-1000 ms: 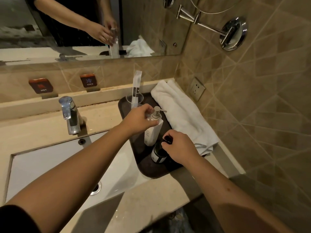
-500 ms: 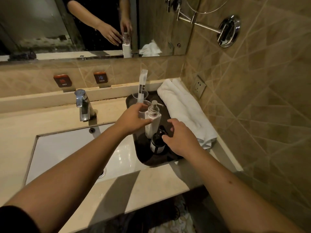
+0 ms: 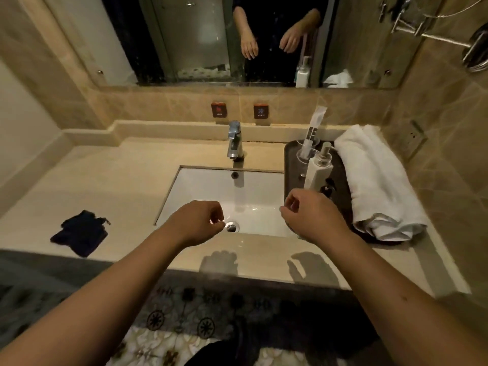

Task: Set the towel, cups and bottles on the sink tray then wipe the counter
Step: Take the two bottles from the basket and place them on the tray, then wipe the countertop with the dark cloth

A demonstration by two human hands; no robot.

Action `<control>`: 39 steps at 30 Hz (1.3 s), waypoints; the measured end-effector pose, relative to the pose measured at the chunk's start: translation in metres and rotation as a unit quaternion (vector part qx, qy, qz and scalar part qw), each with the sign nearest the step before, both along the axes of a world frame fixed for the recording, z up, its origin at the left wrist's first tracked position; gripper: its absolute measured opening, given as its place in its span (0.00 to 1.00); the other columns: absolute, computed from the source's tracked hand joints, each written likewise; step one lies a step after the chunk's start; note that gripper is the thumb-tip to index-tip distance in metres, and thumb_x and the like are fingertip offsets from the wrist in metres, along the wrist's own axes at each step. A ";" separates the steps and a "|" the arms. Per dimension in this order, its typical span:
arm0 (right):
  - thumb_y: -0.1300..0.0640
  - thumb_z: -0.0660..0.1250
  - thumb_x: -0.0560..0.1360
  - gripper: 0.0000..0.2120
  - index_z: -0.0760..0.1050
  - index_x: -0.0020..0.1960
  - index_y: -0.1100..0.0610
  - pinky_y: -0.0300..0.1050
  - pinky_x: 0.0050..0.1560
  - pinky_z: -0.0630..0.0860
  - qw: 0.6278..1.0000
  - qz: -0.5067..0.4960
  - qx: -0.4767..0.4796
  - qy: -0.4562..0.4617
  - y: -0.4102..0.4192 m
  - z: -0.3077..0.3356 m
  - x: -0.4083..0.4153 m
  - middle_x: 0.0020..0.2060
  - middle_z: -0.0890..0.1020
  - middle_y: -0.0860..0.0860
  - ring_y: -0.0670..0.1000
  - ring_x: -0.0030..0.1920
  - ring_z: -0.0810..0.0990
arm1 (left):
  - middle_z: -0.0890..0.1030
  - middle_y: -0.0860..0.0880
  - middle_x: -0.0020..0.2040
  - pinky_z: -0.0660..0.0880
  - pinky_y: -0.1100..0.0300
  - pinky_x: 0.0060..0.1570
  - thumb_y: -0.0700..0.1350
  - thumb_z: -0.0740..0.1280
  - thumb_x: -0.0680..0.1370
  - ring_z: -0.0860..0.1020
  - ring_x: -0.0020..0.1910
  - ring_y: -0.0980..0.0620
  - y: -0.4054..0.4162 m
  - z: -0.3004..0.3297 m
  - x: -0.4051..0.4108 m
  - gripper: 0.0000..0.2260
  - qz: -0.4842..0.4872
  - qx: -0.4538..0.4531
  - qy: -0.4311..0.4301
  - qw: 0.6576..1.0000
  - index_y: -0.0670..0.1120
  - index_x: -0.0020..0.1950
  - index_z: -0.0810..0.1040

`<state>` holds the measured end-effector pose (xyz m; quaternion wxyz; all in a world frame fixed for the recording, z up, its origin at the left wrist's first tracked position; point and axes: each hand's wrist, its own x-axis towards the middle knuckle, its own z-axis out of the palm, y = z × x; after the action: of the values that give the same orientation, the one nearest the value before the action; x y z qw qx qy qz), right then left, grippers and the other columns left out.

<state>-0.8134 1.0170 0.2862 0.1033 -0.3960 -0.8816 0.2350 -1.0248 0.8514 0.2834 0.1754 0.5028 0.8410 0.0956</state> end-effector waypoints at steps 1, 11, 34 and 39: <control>0.44 0.68 0.77 0.07 0.76 0.50 0.46 0.44 0.41 0.78 1.000 0.015 -0.003 -0.007 -0.011 -0.002 -0.006 0.44 0.79 0.45 0.44 0.41 0.77 | 0.82 0.56 0.49 0.71 0.64 0.39 0.54 0.68 0.78 0.79 0.45 0.57 -0.018 -0.001 -0.003 0.06 0.010 -0.010 0.009 1.000 0.54 0.51 0.78; 0.46 0.65 0.77 0.07 0.77 0.47 0.48 0.46 0.48 0.79 0.977 0.187 -0.022 -0.096 -0.134 -0.024 -0.089 0.45 0.81 0.46 0.48 0.45 0.78 | 0.80 0.58 0.43 0.70 0.65 0.37 0.56 0.69 0.76 0.76 0.40 0.62 -0.170 -0.022 -0.052 0.05 0.104 -0.025 -0.024 0.994 0.56 0.47 0.79; 0.48 0.64 0.78 0.10 0.77 0.54 0.51 0.48 0.48 0.74 0.964 0.215 -0.061 -0.145 -0.371 -0.084 -0.377 0.51 0.79 0.52 0.54 0.51 0.78 | 0.81 0.54 0.45 0.72 0.59 0.39 0.56 0.70 0.75 0.78 0.43 0.56 -0.392 -0.067 -0.376 0.06 0.128 -0.051 -0.051 0.989 0.55 0.46 0.78; 0.51 0.64 0.79 0.12 0.76 0.61 0.52 0.49 0.54 0.75 0.971 0.214 -0.061 -0.084 -0.357 -0.109 -0.424 0.57 0.77 0.51 0.54 0.56 0.76 | 0.80 0.51 0.56 0.73 0.57 0.47 0.55 0.71 0.75 0.78 0.49 0.52 -0.358 -0.090 -0.415 0.15 0.113 -0.061 -0.062 0.990 0.52 0.59 0.77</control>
<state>-1.2373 0.6604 0.1775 -0.0477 -0.2221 -0.9353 0.2713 -1.4399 0.4938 0.1939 0.2459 0.3863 0.8840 0.0941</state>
